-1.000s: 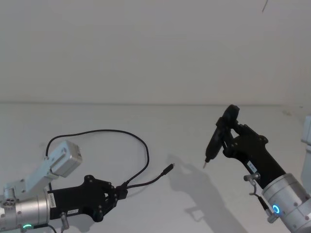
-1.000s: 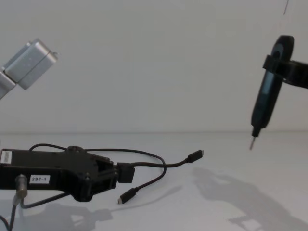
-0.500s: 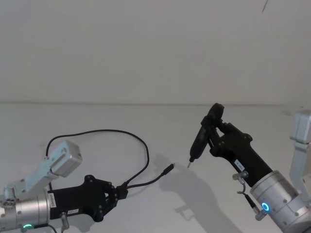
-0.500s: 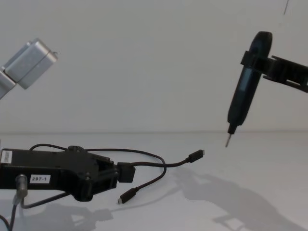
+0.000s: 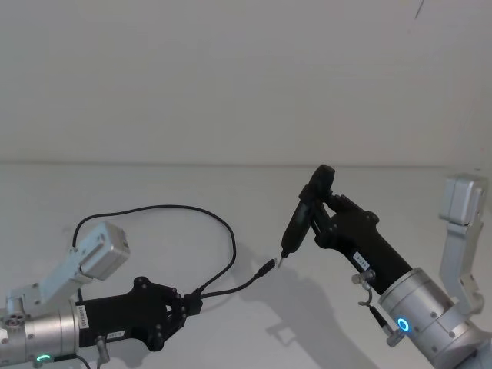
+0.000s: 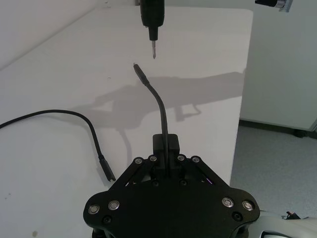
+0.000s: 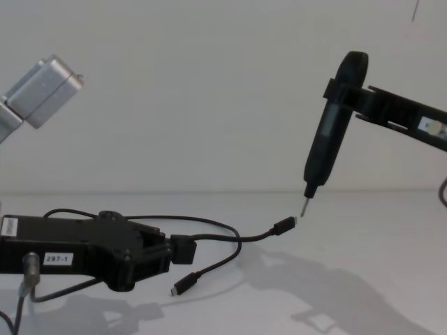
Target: Pick up the data cable with the one hand.
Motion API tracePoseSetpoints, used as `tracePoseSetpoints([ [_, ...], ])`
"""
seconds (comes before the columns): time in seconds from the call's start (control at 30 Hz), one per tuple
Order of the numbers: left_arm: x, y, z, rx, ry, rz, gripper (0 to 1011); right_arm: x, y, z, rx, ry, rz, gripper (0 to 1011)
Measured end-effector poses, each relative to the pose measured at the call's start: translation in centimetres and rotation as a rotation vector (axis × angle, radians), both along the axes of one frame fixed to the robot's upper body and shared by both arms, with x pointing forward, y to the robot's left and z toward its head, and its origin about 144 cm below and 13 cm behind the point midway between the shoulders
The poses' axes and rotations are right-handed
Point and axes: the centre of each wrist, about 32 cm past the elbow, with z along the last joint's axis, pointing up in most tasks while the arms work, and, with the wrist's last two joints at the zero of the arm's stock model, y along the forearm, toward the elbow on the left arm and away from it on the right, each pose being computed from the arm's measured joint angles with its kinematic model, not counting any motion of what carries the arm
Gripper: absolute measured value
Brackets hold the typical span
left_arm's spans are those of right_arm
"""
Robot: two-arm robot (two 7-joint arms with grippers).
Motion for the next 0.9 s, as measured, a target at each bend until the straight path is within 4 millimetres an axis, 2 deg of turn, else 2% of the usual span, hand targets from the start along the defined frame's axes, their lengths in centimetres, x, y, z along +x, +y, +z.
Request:
tracePoseSetpoints([
  [0.9, 0.0, 0.0, 0.0, 0.0, 0.0, 0.0, 39, 1.8, 1.2, -1.8, 0.038, -0.026, 0.004, 279],
])
